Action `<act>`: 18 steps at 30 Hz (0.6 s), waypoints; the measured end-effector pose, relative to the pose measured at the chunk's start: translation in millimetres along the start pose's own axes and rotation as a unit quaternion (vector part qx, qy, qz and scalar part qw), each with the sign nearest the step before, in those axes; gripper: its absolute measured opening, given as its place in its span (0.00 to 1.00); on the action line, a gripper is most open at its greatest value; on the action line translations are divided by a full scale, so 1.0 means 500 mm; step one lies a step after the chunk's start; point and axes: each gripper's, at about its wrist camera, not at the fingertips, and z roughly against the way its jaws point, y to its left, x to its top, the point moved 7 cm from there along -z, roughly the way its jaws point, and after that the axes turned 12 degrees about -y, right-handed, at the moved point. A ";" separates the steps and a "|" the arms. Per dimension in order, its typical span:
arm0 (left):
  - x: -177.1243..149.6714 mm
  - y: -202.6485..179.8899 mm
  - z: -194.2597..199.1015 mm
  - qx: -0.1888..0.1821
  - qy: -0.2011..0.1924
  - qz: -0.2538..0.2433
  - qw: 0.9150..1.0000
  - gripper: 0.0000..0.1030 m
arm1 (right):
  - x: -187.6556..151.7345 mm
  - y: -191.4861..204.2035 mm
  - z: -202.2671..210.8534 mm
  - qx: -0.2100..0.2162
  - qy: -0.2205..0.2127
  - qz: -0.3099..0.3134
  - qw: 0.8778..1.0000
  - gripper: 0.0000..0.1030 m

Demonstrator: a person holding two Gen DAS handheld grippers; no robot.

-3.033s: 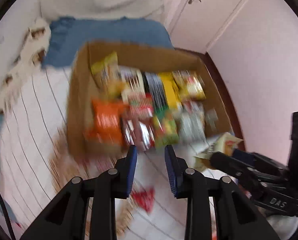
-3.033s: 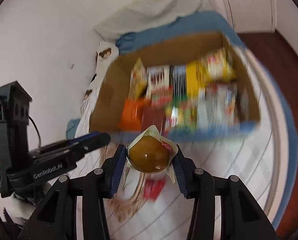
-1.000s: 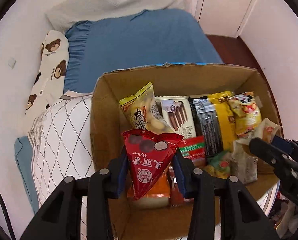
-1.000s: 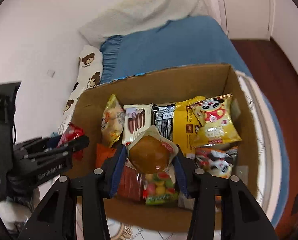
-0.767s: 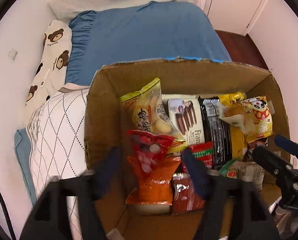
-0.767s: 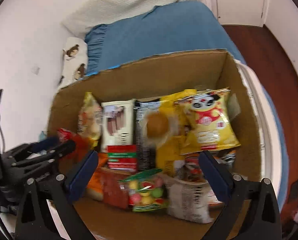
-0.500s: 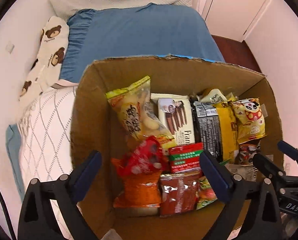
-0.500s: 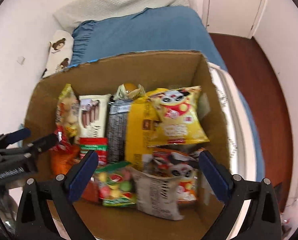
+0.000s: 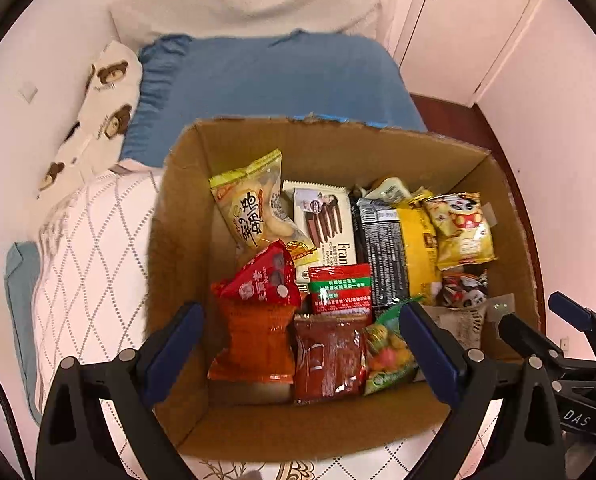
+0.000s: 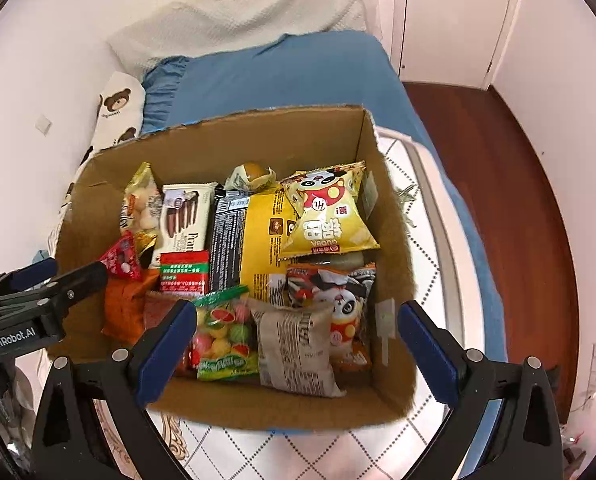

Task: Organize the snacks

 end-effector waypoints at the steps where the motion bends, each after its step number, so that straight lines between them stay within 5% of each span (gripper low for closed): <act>1: -0.003 -0.001 0.016 0.003 -0.010 -0.003 1.000 0.98 | -0.004 -0.001 0.022 -0.002 -0.011 0.004 1.000 0.99; 18: -0.122 -0.019 0.307 0.010 -0.141 0.006 0.990 0.98 | -0.082 0.034 0.350 0.019 -0.133 0.032 0.990 1.00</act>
